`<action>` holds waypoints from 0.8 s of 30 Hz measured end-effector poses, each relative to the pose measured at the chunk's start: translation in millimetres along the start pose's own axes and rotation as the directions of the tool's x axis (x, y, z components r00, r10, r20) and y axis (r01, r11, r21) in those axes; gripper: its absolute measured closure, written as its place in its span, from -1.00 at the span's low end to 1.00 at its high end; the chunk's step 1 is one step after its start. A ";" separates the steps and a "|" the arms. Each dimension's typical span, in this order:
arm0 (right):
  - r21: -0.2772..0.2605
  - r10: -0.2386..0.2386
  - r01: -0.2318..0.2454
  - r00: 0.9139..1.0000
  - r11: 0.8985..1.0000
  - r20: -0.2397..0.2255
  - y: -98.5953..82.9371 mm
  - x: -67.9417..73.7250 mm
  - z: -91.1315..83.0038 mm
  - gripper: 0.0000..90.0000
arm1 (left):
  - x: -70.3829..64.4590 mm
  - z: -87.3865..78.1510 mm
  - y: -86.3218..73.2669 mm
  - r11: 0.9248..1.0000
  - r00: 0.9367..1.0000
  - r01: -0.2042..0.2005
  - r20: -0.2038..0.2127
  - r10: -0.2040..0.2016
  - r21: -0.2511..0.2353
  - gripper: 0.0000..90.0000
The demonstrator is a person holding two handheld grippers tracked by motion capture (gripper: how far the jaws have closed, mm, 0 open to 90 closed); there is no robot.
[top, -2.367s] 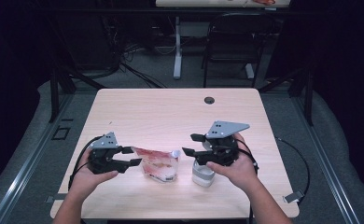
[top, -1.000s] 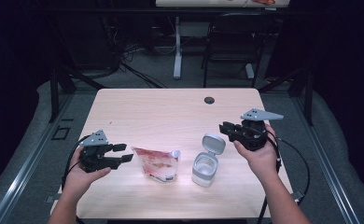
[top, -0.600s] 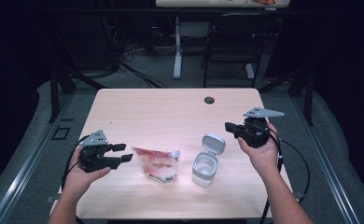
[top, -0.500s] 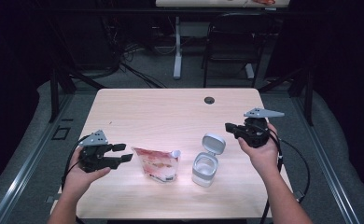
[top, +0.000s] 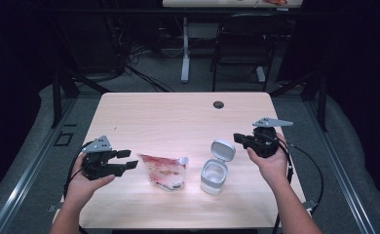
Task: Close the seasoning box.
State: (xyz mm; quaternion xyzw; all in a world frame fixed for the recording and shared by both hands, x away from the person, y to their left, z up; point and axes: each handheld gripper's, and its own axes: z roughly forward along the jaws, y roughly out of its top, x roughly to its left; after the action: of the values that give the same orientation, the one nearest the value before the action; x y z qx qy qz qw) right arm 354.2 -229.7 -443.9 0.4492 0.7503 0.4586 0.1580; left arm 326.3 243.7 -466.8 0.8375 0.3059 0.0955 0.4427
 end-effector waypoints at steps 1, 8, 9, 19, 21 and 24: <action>0.000 0.001 -0.001 1.000 1.000 -0.003 -0.2 0.4 0.3 1.00 | 0.0 0.0 0.0 1.000 1.000 0.000 -0.001 0.000 0.000 0.05; 0.008 -0.008 0.008 1.000 1.000 -0.022 -0.7 3.6 2.5 1.00 | 0.2 -0.2 -0.2 1.000 1.000 0.004 -0.004 -0.004 -0.001 0.05; 0.008 -0.008 0.008 1.000 1.000 -0.022 -0.7 3.6 2.5 1.00 | 0.2 -0.2 -0.2 1.000 1.000 0.004 -0.004 -0.004 -0.001 0.05; 0.008 -0.016 0.016 0.999 1.000 -0.043 -1.9 10.1 2.1 1.00 | 0.3 -0.3 -0.3 1.000 1.000 0.001 -0.006 -0.001 0.000 0.05; 0.014 -0.019 0.020 0.999 1.000 -0.044 -2.0 11.4 2.1 1.00 | 0.2 -0.3 -0.3 1.000 1.000 0.000 -0.006 0.000 0.000 0.05; 0.012 -0.028 0.029 0.998 1.000 -0.058 -4.5 16.7 3.4 1.00 | 0.5 -0.6 -0.3 1.000 1.000 0.001 -0.008 -0.001 0.000 0.05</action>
State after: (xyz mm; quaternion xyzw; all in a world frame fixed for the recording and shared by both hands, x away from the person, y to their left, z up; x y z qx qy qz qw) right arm 345.0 -214.9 -446.5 0.4259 0.7638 0.4644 0.1400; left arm 326.3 244.5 -466.8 0.8368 0.3082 0.0987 0.4417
